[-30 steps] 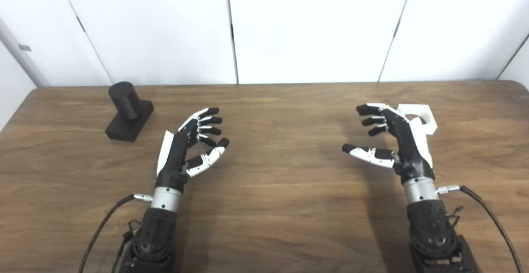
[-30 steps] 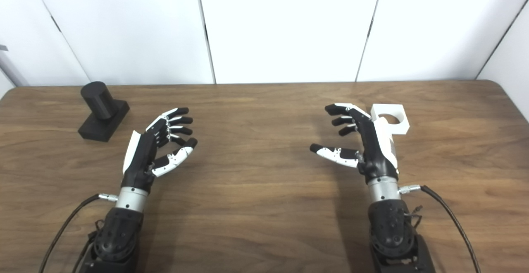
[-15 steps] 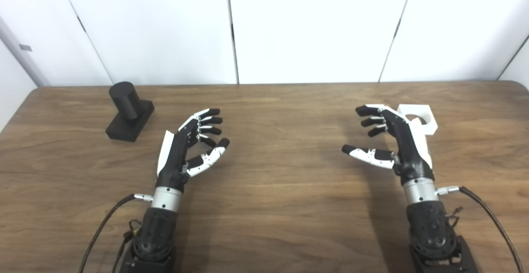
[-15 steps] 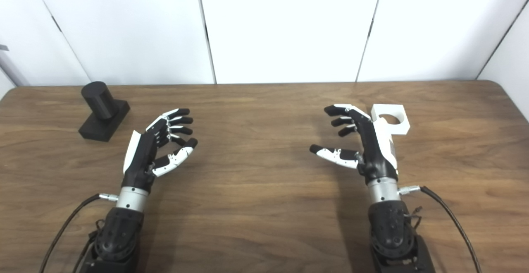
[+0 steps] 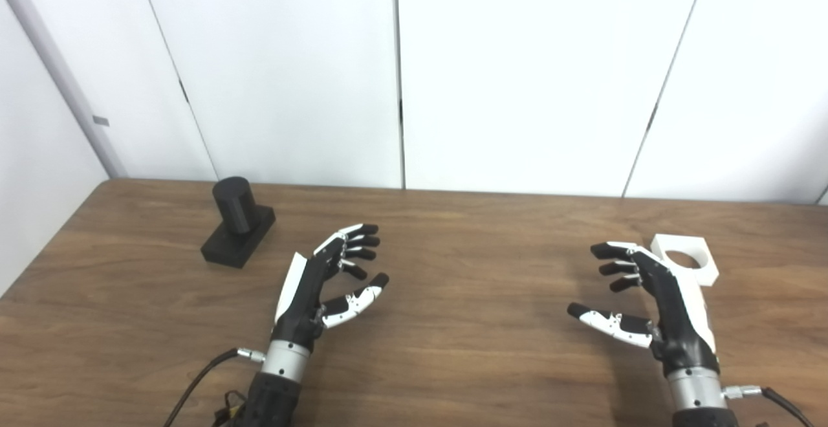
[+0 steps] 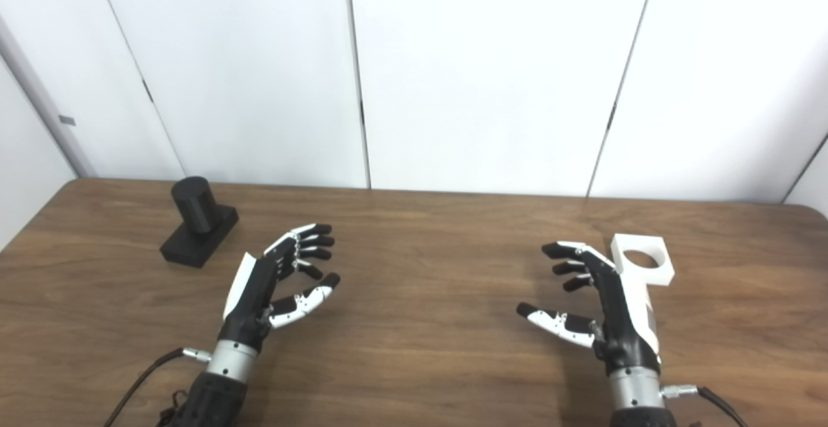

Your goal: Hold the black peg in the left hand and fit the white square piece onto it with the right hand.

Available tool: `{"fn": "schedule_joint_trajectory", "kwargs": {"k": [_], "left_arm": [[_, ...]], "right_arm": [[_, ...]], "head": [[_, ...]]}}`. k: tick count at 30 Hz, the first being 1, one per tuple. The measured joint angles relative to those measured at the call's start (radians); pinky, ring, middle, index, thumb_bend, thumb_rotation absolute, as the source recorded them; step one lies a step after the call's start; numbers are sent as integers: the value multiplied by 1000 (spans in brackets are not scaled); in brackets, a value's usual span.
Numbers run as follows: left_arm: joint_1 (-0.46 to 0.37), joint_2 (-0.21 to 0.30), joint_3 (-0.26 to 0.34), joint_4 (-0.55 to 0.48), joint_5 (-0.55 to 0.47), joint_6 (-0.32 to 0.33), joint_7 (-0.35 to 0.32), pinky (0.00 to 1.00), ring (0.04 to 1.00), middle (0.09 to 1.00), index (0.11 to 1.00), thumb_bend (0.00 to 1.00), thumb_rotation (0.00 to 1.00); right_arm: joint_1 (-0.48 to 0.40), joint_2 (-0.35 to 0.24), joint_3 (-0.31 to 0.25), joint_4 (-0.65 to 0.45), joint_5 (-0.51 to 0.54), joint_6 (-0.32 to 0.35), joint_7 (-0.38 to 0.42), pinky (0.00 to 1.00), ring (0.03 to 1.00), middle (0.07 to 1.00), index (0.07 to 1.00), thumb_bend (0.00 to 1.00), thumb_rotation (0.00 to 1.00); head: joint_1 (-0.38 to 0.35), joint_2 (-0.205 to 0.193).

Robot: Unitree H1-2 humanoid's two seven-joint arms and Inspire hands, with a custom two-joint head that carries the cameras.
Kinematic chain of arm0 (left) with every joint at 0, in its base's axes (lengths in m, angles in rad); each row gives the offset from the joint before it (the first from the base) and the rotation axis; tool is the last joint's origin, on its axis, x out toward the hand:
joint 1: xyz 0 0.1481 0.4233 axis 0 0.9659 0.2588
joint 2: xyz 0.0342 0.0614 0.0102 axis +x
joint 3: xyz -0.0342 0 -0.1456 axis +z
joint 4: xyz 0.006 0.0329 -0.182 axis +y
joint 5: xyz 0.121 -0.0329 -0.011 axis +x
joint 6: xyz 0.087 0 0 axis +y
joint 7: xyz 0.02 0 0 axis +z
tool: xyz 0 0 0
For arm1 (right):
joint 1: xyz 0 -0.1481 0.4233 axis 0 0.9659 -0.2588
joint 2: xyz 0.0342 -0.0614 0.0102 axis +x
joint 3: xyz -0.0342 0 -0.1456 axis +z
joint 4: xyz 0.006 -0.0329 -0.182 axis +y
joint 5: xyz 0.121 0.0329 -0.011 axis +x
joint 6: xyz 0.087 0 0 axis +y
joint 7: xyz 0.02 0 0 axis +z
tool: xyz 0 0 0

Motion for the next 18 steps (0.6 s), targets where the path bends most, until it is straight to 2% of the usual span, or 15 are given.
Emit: {"fn": "schedule_joint_trajectory", "kwargs": {"k": [8,10,12,15,16,18], "left_arm": [[0,0,-2,1,-1,-15,2,534,689,736,769,473,23],[0,0,-3,2,-1,-24,2,527,686,737,768,478,31],[-1,0,-4,3,0,-28,2,530,688,742,772,481,70],[-3,-1,-12,5,10,-28,4,534,686,742,771,494,123],[-5,-2,-16,8,15,-28,4,526,684,741,768,499,116],[-10,-11,-18,17,17,-28,7,503,679,738,765,504,106]], "right_arm": [[3,0,1,1,6,-3,-1,530,650,703,663,632,0],[3,0,0,3,9,-10,-2,528,648,703,656,628,0],[4,-1,0,5,10,-18,-2,527,645,701,657,626,0],[4,-11,-2,6,14,-21,2,535,653,707,673,620,0],[4,-17,-4,6,24,-20,8,539,663,714,681,611,0],[6,-28,-9,5,43,-19,20,543,669,717,682,607,0]], "head": [[3,0],[49,-8],[57,-8],[135,-21],[182,-23],[207,-28]]}}
